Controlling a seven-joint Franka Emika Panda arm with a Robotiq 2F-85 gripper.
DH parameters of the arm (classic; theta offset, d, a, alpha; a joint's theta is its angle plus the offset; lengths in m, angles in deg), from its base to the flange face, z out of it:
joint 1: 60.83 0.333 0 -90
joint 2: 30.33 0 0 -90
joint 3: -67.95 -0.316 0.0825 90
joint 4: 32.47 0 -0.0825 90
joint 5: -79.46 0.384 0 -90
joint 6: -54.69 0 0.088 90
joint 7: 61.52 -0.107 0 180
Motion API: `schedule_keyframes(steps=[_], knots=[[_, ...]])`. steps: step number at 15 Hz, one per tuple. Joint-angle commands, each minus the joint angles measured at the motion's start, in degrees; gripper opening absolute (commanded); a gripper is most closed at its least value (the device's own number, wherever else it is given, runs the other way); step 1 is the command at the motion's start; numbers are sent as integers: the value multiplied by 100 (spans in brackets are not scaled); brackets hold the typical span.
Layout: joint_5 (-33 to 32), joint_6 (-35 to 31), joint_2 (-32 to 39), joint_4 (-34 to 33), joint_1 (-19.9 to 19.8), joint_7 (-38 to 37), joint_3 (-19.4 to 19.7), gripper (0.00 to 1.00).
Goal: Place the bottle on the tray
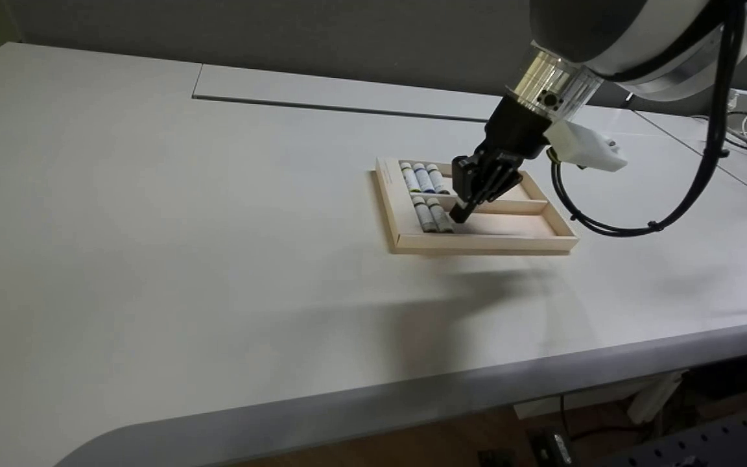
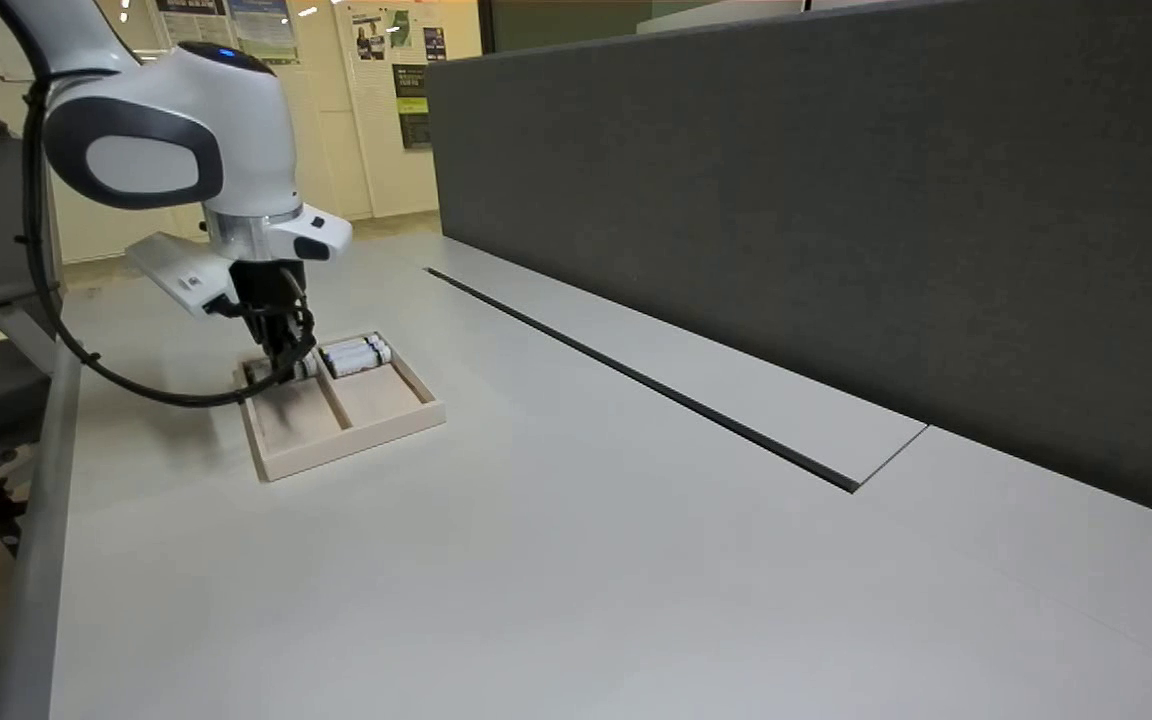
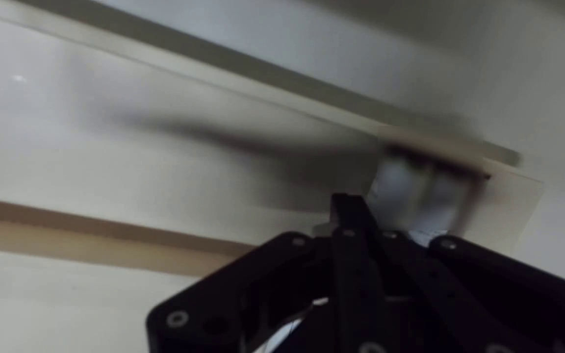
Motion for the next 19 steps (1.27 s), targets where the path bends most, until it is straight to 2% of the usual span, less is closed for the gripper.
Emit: schedule_keyframes(steps=[1, 4, 5, 6, 11, 15, 16, 19], knots=[[-231, 56, -606, 134, -9, -311, 172, 0], [-222, 131, -1173, 235, -87, -232, 239, 0], [-259, 308, -1413, 262, -62, -266, 328, 26], [-197, 481, -1596, 248, -108, -176, 328, 27], [-207, 1804, -2480, 41, 39, -119, 933, 59], [-365, 2345, -2837, -41, 147, -249, 1420, 87], [-230, 2119, -2695, 0, 246, -33, 1417, 68], [-256, 2243, -2805, 0, 245, -37, 1547, 87]])
